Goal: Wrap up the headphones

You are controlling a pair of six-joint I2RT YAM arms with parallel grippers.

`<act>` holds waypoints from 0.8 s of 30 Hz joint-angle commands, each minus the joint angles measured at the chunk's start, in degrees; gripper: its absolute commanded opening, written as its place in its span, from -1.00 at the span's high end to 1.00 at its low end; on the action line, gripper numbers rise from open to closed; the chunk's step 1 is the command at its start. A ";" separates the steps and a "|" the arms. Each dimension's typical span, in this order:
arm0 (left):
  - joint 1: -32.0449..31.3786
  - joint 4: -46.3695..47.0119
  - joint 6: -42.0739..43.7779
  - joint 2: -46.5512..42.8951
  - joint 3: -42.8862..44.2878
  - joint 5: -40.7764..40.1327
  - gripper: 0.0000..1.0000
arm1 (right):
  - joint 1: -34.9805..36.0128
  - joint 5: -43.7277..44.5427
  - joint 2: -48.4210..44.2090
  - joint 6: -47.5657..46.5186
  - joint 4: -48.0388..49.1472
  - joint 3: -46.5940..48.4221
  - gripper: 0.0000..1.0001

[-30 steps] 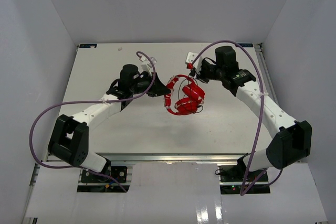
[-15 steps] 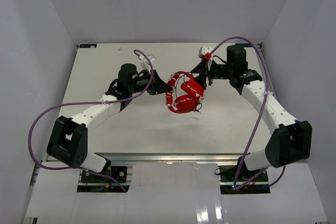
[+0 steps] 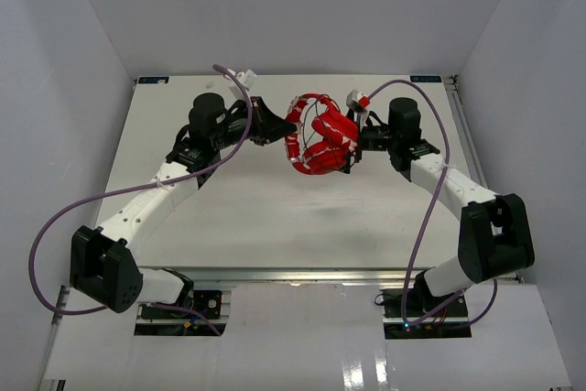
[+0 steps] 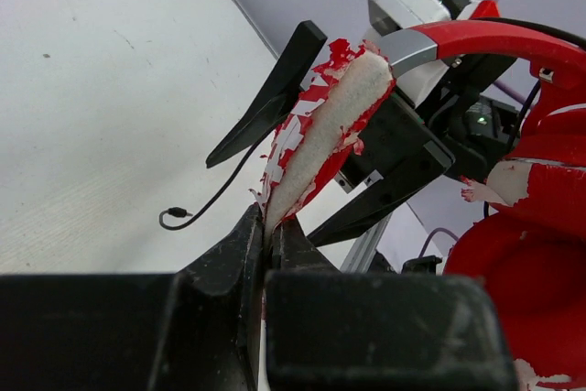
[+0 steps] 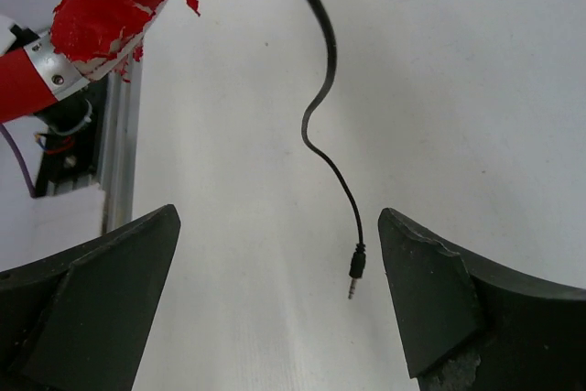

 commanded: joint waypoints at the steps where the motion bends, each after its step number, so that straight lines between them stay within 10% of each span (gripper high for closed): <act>1: -0.13 1.17 -3.56 -2.12 3.41 -0.58 1.00 | 0.12 -4.20 2.20 17.92 23.01 -2.75 -0.96; 15: -0.19 3.35 -7.89 -1.84 5.38 -2.00 1.00 | 2.96 -1.10 5.84 5.15 18.71 -2.27 -0.99; 24: -0.19 3.09 -10.20 -3.37 6.32 -4.72 1.00 | 8.95 2.71 11.56 -3.72 11.10 4.02 -0.51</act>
